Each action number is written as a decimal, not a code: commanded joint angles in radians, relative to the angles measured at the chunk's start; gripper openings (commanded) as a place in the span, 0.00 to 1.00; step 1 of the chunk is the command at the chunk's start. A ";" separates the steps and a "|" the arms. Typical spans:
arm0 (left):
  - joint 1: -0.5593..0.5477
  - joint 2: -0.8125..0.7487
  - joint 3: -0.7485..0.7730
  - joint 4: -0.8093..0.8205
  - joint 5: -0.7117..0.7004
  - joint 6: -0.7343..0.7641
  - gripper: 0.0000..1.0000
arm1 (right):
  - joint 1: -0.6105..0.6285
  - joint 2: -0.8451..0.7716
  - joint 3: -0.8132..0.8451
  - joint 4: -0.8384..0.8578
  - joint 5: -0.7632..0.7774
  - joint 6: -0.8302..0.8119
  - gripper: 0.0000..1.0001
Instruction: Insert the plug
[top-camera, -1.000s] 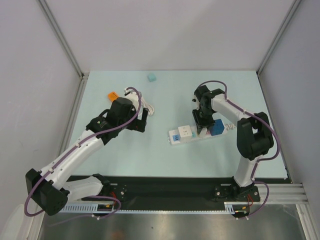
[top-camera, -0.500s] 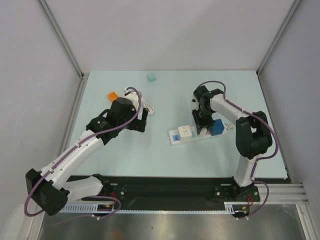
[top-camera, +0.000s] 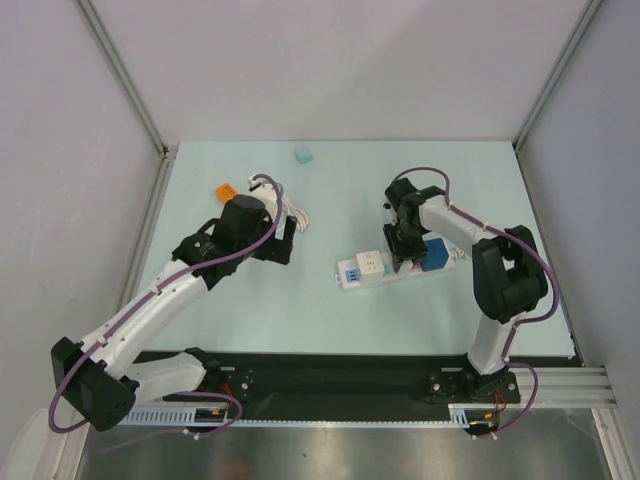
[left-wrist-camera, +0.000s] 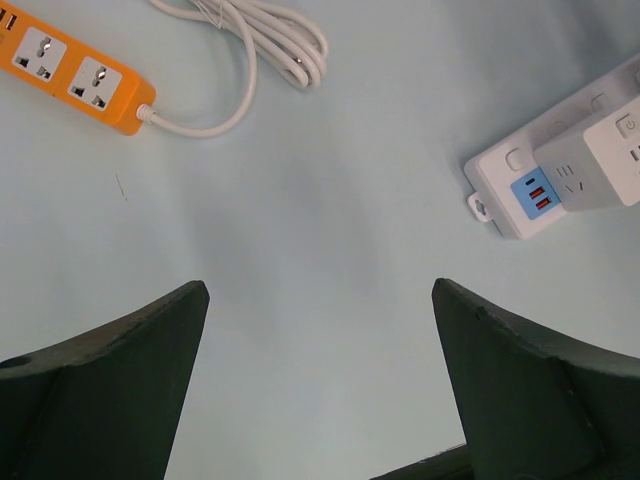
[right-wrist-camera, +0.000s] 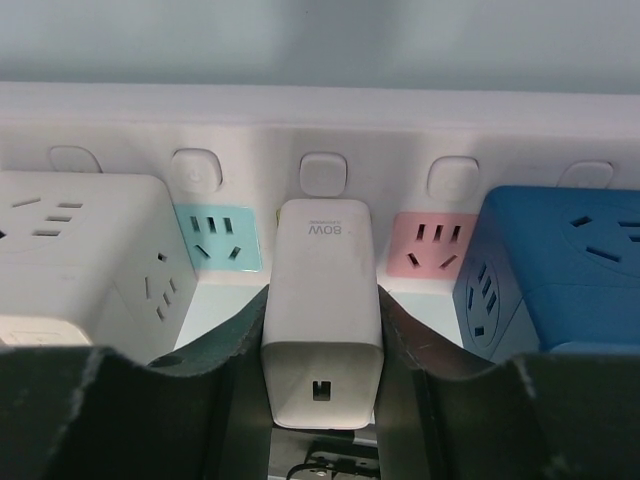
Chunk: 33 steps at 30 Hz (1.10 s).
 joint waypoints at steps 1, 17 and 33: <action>0.004 -0.007 0.007 0.016 -0.007 0.017 1.00 | 0.012 0.140 -0.078 0.065 0.015 0.013 0.00; 0.005 -0.010 0.006 0.014 -0.013 0.020 1.00 | 0.015 0.247 -0.022 0.019 0.072 0.004 0.00; 0.018 -0.015 -0.003 0.026 -0.076 -0.017 1.00 | -0.045 0.261 0.134 -0.041 0.181 0.010 0.32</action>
